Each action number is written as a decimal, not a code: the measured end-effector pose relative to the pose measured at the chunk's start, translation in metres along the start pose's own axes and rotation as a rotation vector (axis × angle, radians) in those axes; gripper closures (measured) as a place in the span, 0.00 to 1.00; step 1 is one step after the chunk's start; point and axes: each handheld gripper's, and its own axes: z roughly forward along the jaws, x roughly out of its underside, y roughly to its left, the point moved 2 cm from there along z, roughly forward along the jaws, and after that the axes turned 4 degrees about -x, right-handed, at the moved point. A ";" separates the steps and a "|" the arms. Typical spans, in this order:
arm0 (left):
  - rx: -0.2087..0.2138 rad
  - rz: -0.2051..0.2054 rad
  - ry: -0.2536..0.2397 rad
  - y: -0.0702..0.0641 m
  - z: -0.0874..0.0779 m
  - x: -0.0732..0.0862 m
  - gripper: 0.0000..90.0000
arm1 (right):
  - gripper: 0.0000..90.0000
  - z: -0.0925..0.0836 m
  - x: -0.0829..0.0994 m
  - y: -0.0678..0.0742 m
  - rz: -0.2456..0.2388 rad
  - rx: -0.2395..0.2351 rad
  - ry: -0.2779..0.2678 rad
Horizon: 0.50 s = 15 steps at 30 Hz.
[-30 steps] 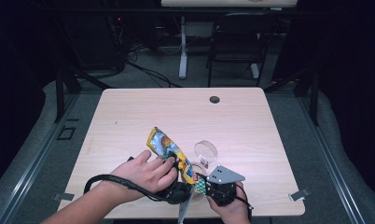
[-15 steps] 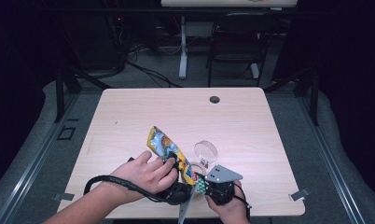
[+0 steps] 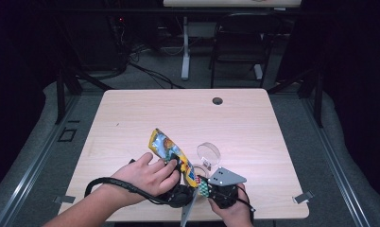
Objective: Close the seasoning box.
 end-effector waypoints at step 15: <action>-0.002 0.004 -0.001 0.002 0.000 -0.001 0.93 | 0.99 -0.001 0.000 0.001 -0.002 0.002 0.002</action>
